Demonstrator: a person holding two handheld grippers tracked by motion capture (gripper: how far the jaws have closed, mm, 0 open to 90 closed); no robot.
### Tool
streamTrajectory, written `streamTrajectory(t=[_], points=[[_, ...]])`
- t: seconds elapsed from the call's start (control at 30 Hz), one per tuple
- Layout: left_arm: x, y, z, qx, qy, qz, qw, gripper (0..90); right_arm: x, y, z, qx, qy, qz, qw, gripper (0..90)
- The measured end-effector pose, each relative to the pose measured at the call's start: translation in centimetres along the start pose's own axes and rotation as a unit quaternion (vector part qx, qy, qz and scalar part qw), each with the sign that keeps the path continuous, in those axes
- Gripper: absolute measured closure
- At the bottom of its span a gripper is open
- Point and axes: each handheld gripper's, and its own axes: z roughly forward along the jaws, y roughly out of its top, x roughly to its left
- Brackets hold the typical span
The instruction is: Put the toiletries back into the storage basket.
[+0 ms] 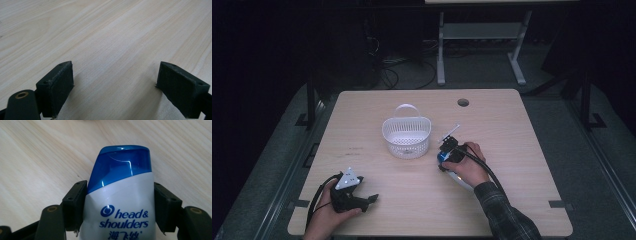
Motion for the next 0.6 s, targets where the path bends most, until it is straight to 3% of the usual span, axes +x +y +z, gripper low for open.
streamTrajectory(t=[0.13, 0.4, 0.57, 0.6], points=[[0.0, 0.0, 0.0, 0.0, 0.0, 0.0, 1.0, 13.2, -0.2, 0.0, -0.8, -0.018, 0.019, 0.013, 0.9996, 35.0], [0.0, 0.0, 0.0, 0.0, 0.0, 0.0, 1.0, 13.2, -0.7, -0.6, -2.2, -0.048, 0.018, 0.017, 0.9985, 35.0], [0.0, 0.0, 0.0, 0.0, 0.001, 0.0, 1.0, 13.2, -1.0, -1.7, -3.5, -0.102, 0.023, 0.03, 0.9941, 35.1], [0.0, 0.0, 0.0, 0.0, 0.0, 0.0, 1.0, 13.2, -1.0, -1.7, -3.5, -0.102, 0.023, 0.03, 0.9941, 35.1]])
